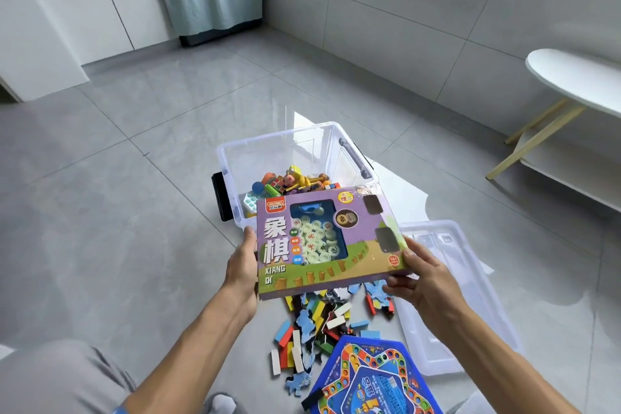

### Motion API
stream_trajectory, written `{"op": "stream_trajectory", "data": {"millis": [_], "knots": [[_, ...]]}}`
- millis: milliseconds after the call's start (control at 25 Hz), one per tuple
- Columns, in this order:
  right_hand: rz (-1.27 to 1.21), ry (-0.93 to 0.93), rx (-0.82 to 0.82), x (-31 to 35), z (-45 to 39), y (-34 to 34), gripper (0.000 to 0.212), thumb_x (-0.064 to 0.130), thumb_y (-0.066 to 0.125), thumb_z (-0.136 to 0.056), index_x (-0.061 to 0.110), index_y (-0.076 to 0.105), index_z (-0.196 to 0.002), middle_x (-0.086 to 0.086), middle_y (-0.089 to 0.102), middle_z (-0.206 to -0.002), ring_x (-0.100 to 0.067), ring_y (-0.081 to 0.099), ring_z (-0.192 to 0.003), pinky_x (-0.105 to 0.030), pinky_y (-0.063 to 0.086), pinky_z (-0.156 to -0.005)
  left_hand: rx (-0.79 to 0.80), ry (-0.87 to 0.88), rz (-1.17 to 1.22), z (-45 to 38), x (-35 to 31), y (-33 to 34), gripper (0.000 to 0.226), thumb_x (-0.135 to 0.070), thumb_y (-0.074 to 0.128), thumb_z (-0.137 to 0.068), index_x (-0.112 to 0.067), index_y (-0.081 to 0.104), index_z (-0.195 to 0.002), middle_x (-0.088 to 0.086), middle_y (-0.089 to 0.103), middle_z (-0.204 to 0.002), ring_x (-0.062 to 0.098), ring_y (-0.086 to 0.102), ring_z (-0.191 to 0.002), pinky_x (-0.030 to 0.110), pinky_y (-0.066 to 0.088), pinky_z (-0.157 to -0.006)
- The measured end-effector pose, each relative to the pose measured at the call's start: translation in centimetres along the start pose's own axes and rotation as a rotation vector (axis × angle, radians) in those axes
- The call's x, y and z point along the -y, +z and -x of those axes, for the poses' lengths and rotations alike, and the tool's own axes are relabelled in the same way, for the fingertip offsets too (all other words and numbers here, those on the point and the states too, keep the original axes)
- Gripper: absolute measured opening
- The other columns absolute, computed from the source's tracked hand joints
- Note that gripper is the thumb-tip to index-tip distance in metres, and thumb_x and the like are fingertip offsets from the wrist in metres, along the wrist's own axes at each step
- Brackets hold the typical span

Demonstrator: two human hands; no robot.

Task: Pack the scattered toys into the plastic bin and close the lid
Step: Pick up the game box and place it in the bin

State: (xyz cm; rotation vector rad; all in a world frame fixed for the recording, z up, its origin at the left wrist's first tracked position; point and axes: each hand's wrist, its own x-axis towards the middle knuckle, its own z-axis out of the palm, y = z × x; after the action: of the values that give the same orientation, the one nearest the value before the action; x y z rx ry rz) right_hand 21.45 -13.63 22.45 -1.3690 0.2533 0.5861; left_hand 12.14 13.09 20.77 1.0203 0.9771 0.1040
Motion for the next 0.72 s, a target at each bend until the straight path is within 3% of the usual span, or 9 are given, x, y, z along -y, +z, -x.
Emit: {"op": "stream_trajectory", "data": {"millis": [120,200,280,320,480,600,720], "knots": [[-0.05,-0.043,-0.014,4.2,-4.2,3.5,0.03,0.011,0.047,-0.102,0.017,0.06,-0.129,-0.007,0.067,-0.067,-0.024,0.063,-0.059,-0.037,0.06,-0.059,-0.186,0.046,0.093,-0.6,-1.0,-0.3,0.046,-0.059,0.036,-0.096,-0.021,0.057,-0.108,0.004,0.067,-0.094,0.021,0.064,-0.082,0.037,0.049,-0.074],[-0.054,-0.022,0.048,6.7,-7.0,6.2,0.041,0.013,0.05,-0.101,0.015,0.047,-0.142,-0.017,0.069,-0.097,-0.033,0.069,-0.082,-0.041,0.06,-0.073,-0.2,0.04,0.068,-0.6,-1.1,-0.4,0.042,-0.058,0.036,-0.097,-0.022,0.053,-0.112,0.004,0.061,-0.104,0.019,0.058,-0.089,0.04,0.046,-0.08],[0.139,0.03,0.037,7.0,-9.6,7.9,0.063,0.014,0.057,-0.098,0.019,0.027,-0.153,-0.023,0.05,-0.138,-0.043,0.058,-0.113,-0.046,0.053,-0.092,-0.166,0.056,0.022,-0.6,-0.8,-0.1,0.039,-0.055,0.035,-0.098,-0.022,0.052,-0.11,0.005,0.058,-0.112,0.02,0.057,-0.096,0.04,0.045,-0.082],[0.271,0.042,0.002,6.3,-9.9,8.5,0.067,0.013,0.059,-0.097,0.019,0.023,-0.154,-0.022,0.041,-0.147,-0.041,0.053,-0.119,-0.046,0.051,-0.095,-0.151,0.067,0.01,-0.6,-0.8,0.2,0.037,-0.054,0.035,-0.098,-0.023,0.053,-0.107,0.005,0.058,-0.114,0.022,0.056,-0.101,0.04,0.045,-0.082],[0.349,0.105,0.011,-0.5,-7.0,8.3,0.051,0.012,0.057,-0.097,0.016,0.04,-0.145,-0.013,0.052,-0.134,-0.027,0.057,-0.108,-0.04,0.054,-0.084,-0.073,0.091,-0.049,-0.6,-0.6,1.7,0.042,-0.054,0.036,-0.098,-0.023,0.056,-0.116,0.004,0.059,-0.118,0.022,0.056,-0.107,0.039,0.048,-0.08],[0.348,0.197,0.004,-4.8,-3.4,6.2,0.022,0.015,0.055,-0.099,0.016,0.06,-0.12,-0.013,0.063,-0.118,-0.033,0.063,-0.104,-0.044,0.059,-0.083,-0.015,0.105,-0.126,0.1,-0.1,2.5,0.044,-0.054,0.037,-0.098,-0.021,0.058,-0.119,0.003,0.059,-0.114,0.019,0.057,-0.1,0.038,0.048,-0.079],[0.323,0.219,-0.045,-7.1,0.1,3.9,0.017,0.016,0.059,-0.097,0.014,0.067,-0.112,-0.012,0.068,-0.11,-0.031,0.067,-0.099,-0.037,0.06,-0.072,0.041,0.121,-0.212,1.8,0.4,2.6,0.045,-0.052,0.04,-0.097,-0.016,0.06,-0.116,0.006,0.056,-0.105,0.019,0.051,-0.084,0.033,0.044,-0.068]]}}
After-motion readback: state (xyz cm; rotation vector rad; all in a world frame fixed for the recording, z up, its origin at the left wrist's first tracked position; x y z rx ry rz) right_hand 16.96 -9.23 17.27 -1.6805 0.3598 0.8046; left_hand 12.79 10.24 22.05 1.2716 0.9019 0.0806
